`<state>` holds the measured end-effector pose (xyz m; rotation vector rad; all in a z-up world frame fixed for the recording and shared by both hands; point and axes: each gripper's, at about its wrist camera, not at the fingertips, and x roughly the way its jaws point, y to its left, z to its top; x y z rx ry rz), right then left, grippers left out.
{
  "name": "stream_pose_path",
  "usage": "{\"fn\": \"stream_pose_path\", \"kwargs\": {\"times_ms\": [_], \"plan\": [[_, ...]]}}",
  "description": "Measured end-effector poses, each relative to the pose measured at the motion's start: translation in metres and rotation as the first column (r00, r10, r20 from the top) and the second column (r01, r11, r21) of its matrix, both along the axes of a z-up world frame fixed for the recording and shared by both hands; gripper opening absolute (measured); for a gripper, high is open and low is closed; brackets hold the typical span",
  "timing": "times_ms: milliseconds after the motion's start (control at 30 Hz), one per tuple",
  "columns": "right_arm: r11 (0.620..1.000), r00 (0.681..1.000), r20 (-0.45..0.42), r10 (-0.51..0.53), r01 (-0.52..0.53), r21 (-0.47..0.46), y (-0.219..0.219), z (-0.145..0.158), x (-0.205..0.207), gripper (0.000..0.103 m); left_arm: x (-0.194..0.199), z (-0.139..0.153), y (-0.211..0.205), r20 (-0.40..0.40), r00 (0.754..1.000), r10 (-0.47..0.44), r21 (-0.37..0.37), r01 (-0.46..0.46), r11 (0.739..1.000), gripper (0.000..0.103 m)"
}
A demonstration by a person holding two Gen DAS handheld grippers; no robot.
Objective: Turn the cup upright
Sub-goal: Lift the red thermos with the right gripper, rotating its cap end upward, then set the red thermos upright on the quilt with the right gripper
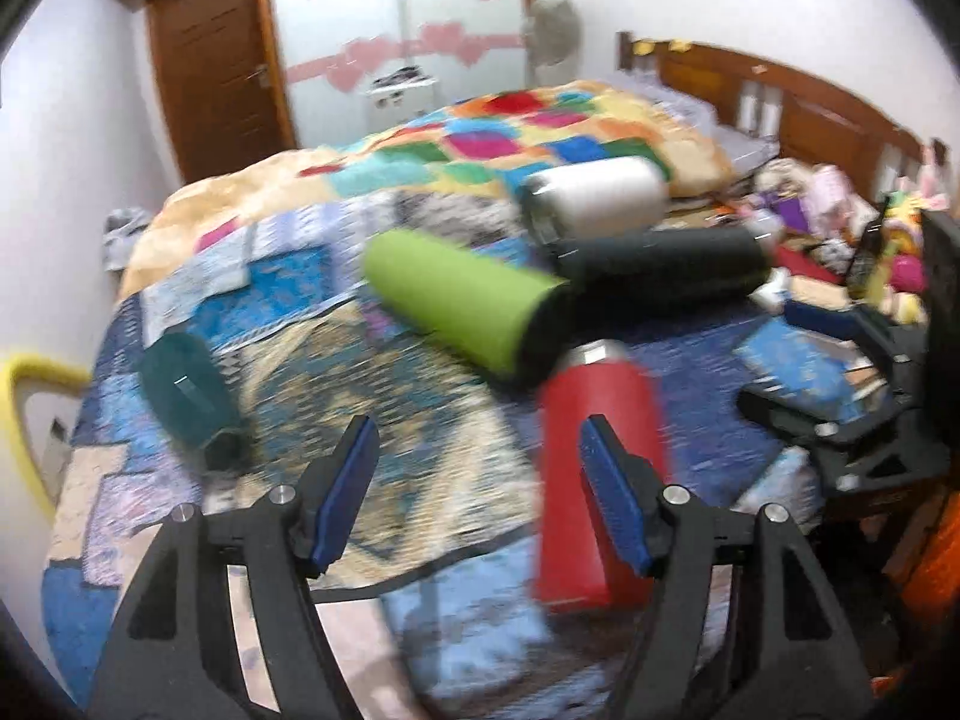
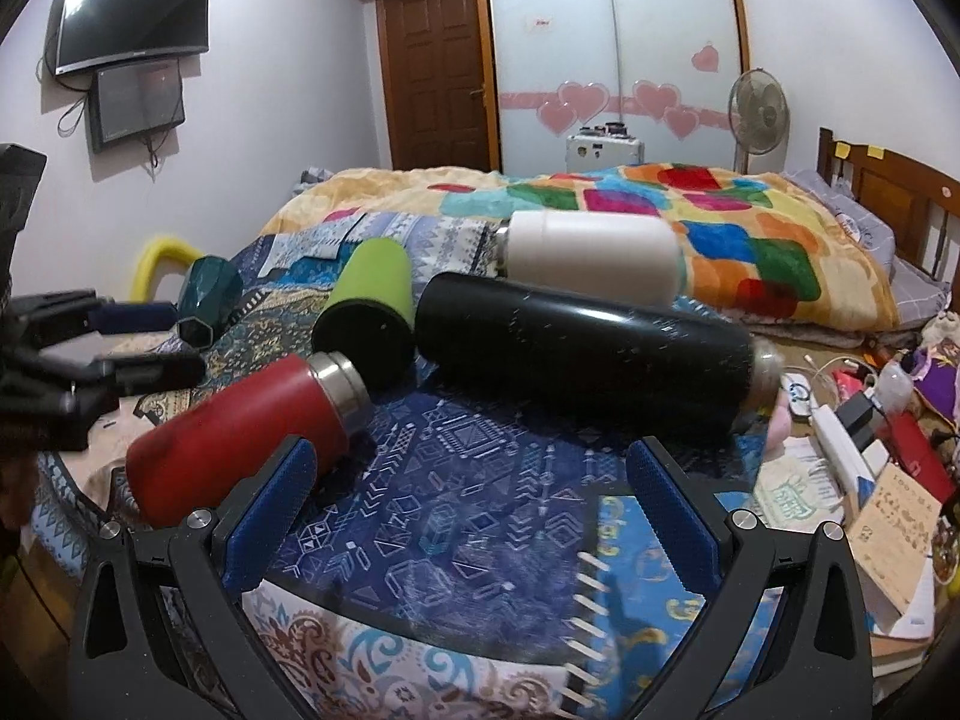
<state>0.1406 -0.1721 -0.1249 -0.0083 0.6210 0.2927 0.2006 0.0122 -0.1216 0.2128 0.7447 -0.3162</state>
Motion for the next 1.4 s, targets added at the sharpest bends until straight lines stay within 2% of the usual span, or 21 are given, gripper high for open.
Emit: {"fn": "stream_pose_path", "kwargs": {"times_ms": [133,400,533,867,1033,1200,1333,1400], "plan": [[0.999,1.0,-0.021,0.022,-0.023,-0.028,0.015,-0.009,0.007,0.103,0.003,-0.017,0.017,-0.056,0.998,0.024,0.002,-0.024,1.0,0.068],[0.997,0.998,-0.045,0.048,-0.05,-0.058,0.025,-0.013,0.011,0.103,-0.019,-0.033,0.026,-0.063,0.998,0.011,0.003,-0.01,1.0,0.068],[0.994,0.998,-0.032,0.055,-0.058,-0.091,0.027,-0.008,0.012,0.103,-0.029,-0.037,0.021,-0.073,0.997,-0.017,-0.033,0.015,0.999,0.068],[0.984,0.997,-0.034,0.063,-0.068,-0.167,0.027,0.003,0.011,0.103,-0.049,-0.032,0.005,-0.03,0.999,-0.04,-0.078,0.038,0.996,0.068],[0.99,0.996,-0.022,0.083,-0.085,-0.112,0.029,0.03,0.006,0.103,-0.053,-0.024,0.01,0.04,0.999,0.007,-0.064,-0.004,0.998,0.068],[0.988,0.985,-0.085,0.153,-0.155,-0.02,0.049,0.043,0.013,0.103,-0.057,-0.022,0.016,0.074,0.997,0.036,-0.069,-0.031,0.997,0.068],[0.982,0.974,-0.145,0.172,-0.181,-0.047,0.071,0.03,0.021,0.102,-0.061,-0.018,0.028,0.121,0.989,0.083,-0.075,-0.075,0.994,0.068],[0.979,0.966,-0.182,0.182,-0.195,-0.055,0.081,0.024,0.027,0.095,-0.062,-0.016,0.035,0.144,0.983,0.113,-0.077,-0.103,0.992,0.069]]}}
